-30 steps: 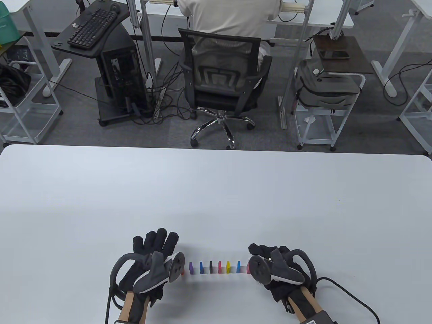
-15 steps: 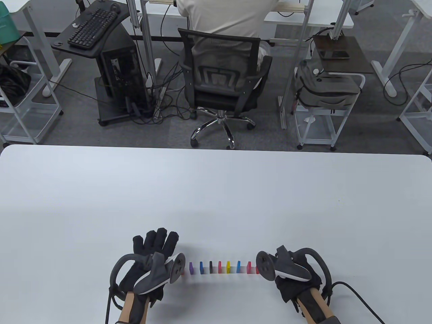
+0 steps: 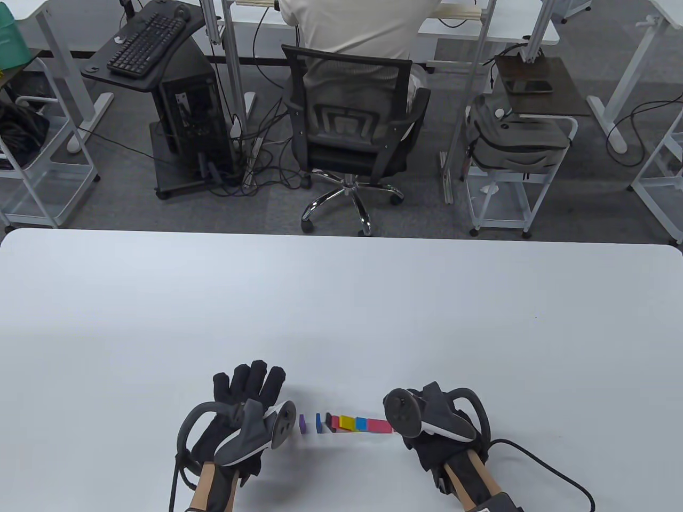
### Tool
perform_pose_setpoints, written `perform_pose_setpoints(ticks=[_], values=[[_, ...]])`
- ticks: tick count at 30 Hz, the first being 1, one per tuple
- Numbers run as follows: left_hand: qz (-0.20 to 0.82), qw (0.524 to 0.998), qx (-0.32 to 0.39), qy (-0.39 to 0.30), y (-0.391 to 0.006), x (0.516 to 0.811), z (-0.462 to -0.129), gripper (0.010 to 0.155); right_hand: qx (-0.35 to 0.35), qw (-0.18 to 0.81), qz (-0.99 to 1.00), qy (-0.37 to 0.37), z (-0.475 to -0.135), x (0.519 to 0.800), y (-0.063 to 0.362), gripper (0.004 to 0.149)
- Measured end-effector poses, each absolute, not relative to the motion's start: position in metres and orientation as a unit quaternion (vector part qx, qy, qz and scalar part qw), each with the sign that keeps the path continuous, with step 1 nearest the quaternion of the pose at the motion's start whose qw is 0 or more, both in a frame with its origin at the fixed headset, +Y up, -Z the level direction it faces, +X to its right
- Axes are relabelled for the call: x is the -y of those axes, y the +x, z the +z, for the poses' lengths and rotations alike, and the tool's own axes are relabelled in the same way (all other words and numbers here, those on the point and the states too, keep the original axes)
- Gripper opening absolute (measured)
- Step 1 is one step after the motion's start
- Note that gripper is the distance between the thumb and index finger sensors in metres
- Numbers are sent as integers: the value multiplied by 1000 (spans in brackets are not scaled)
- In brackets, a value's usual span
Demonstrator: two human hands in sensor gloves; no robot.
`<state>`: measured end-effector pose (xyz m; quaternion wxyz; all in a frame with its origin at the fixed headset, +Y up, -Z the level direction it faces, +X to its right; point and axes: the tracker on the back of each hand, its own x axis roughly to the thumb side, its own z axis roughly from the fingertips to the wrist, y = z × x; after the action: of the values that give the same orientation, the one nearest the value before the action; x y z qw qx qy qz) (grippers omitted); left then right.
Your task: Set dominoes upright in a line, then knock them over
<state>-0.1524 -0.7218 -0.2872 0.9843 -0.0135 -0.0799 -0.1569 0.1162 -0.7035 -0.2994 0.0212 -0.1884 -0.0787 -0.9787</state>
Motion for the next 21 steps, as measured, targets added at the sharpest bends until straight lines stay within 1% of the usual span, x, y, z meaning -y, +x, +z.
perform_pose_setpoints(ticks=[7, 11, 15, 17, 19, 21], values=[[-131, 988, 86, 0, -149, 719, -286, 76, 49, 8, -986, -160, -295, 699, 139, 44], [-122, 989, 82, 20, -149, 716, -284, 76, 4, 17, -989, -145, -293, 697, 142, 51], [-129, 988, 61, 52, -151, 714, -283, 82, -47, 44, -990, -123, -292, 697, 147, 66], [-140, 986, 52, 70, -153, 713, -282, 87, -62, 57, -990, -111, -292, 699, 150, 78], [-145, 986, 48, 71, -154, 714, -283, 89, -68, 65, -990, -104, -294, 701, 153, 85], [-140, 987, 43, 60, -156, 715, -284, 91, -73, 75, -990, -97, -295, 702, 156, 90]])
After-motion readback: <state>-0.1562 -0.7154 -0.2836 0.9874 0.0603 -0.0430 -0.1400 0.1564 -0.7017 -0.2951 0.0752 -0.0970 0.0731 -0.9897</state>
